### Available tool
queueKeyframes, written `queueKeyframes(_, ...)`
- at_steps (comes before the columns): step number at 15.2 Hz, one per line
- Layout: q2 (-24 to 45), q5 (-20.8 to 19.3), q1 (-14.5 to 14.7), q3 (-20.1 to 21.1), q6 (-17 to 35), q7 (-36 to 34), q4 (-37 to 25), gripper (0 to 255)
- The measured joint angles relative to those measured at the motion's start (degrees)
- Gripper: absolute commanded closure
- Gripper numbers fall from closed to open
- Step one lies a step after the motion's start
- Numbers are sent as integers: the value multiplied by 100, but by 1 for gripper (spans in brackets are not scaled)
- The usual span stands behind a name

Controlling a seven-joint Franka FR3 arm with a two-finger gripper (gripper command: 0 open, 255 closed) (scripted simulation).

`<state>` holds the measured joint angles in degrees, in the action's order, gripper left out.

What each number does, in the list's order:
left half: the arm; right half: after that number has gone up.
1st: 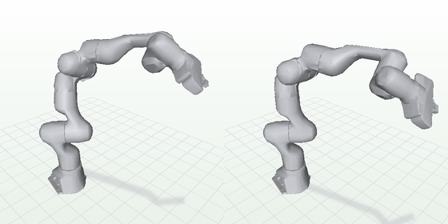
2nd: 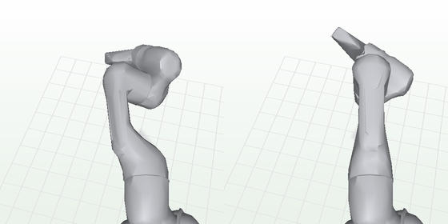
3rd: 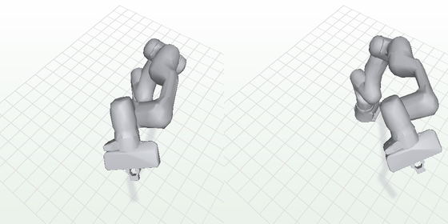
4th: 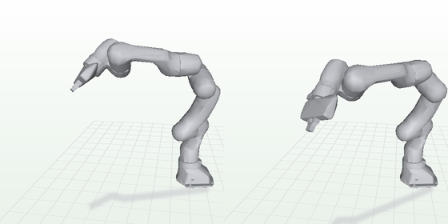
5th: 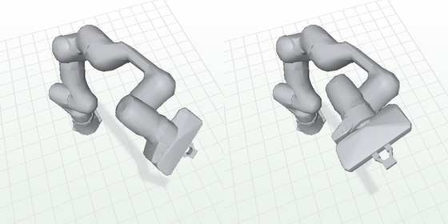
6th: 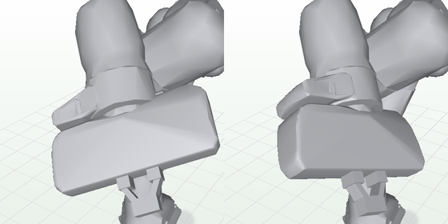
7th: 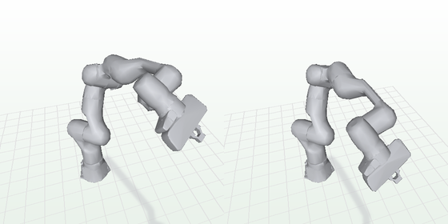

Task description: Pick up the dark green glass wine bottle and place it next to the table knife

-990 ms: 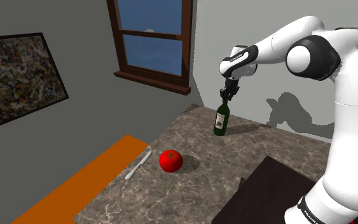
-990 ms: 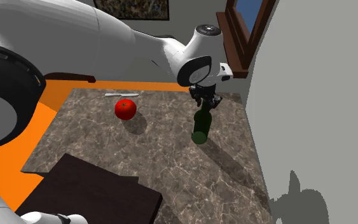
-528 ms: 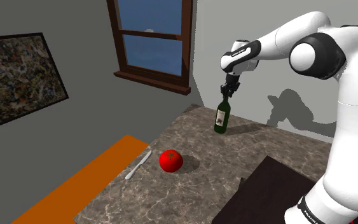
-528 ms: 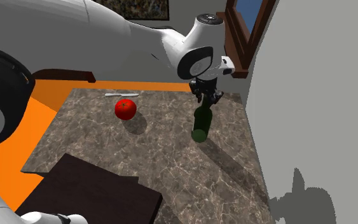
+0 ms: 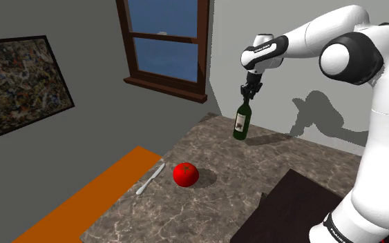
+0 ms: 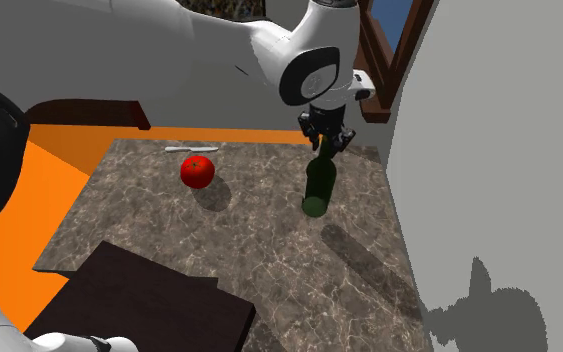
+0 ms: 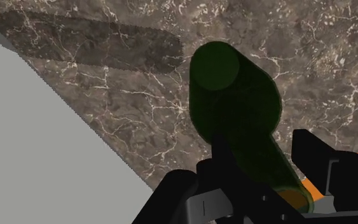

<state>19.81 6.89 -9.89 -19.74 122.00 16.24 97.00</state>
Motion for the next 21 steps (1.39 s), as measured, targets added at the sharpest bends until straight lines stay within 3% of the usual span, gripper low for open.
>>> queueKeyframes(11,-954,-571,971,298,288,-1428,1192,255)
queueKeyframes(21,-1371,-943,1778,810,311,-2915,1665,255)
